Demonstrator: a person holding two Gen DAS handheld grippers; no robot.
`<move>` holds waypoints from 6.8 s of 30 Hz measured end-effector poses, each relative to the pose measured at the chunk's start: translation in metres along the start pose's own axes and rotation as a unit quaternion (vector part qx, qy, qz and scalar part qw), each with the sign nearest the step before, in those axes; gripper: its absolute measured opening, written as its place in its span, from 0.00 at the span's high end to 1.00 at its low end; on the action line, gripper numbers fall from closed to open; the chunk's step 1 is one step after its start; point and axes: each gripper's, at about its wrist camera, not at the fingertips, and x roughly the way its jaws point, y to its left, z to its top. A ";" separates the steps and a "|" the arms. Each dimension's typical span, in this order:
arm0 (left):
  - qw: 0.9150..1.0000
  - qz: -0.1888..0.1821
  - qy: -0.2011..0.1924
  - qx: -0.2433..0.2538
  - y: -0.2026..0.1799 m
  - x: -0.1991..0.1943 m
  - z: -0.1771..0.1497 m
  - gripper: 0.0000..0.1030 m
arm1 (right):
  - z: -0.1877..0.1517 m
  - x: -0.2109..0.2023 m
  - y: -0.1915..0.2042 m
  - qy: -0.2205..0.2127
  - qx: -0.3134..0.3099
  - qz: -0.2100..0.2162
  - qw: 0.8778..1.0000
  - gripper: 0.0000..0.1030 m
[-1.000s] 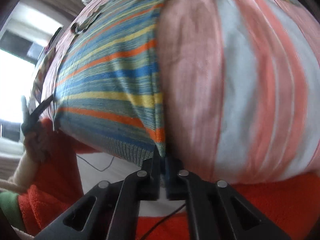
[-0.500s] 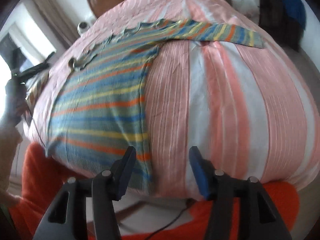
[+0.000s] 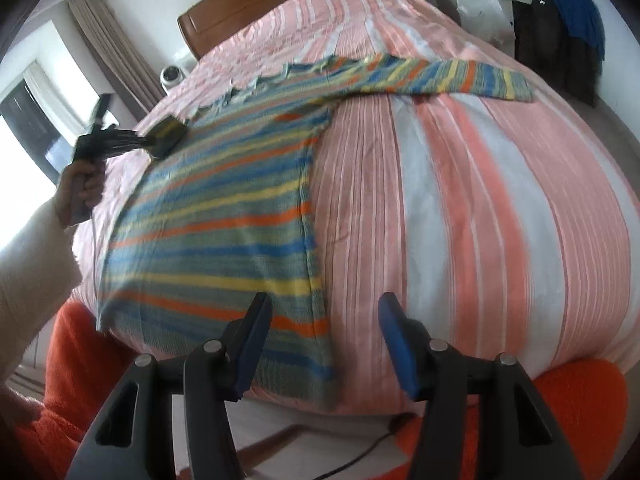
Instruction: Fold small clothes
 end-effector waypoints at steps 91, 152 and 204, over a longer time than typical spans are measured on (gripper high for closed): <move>0.979 0.000 0.183 0.086 -0.006 -0.077 -0.277 1.00 | -0.022 0.042 0.005 0.173 -0.049 -0.024 0.983 0.96; 0.990 0.129 -0.050 0.003 0.019 -0.057 -0.227 0.00 | 0.176 0.079 -0.284 -0.092 0.399 0.118 0.905 0.55; 0.989 0.124 -0.081 0.019 0.018 -0.060 -0.232 0.00 | 0.157 0.077 -0.081 -0.042 0.020 -0.072 0.996 0.33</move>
